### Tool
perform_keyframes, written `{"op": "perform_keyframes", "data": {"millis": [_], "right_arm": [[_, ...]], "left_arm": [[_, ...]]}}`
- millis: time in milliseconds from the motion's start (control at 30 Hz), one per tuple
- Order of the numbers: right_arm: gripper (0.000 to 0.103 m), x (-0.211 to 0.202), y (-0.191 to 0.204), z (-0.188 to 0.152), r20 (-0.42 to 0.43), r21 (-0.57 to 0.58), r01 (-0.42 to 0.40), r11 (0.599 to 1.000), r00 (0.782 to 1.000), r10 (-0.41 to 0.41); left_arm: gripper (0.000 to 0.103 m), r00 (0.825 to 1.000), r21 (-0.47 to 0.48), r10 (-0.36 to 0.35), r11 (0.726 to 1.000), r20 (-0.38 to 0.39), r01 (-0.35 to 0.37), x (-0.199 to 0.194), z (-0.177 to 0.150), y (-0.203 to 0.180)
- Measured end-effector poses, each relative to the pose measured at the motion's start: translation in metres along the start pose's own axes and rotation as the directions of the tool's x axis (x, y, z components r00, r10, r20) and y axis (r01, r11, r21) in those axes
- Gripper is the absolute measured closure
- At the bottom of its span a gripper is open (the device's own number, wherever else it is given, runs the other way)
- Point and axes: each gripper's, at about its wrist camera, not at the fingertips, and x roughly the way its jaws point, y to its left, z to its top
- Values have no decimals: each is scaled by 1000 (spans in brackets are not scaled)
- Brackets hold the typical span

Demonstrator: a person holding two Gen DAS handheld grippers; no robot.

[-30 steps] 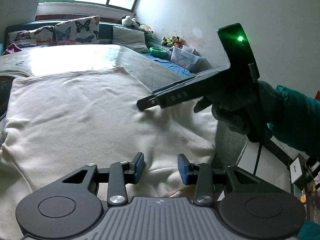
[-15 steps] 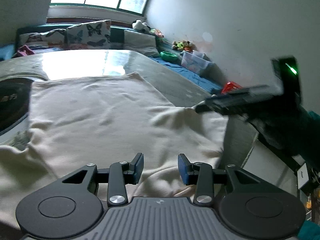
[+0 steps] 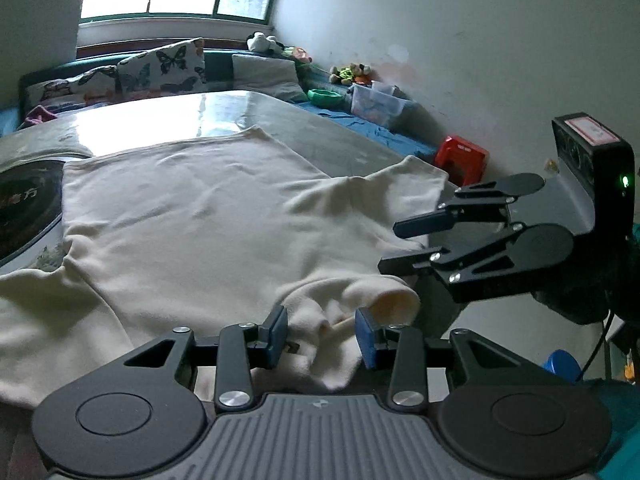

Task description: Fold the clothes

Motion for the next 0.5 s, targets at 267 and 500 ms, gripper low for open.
{"op": "perform_keyframes", "data": {"millis": [267, 500], "right_arm": [[57, -20, -46, -6, 27, 168, 107, 980, 993, -113], [57, -22, -128, -28, -46, 399, 320, 859, 943, -330]], "left_arm": [[62, 998, -20, -14, 1000, 54, 15, 13, 28, -2], [62, 999, -17, -36, 999, 35, 36, 42, 40, -11]]}}
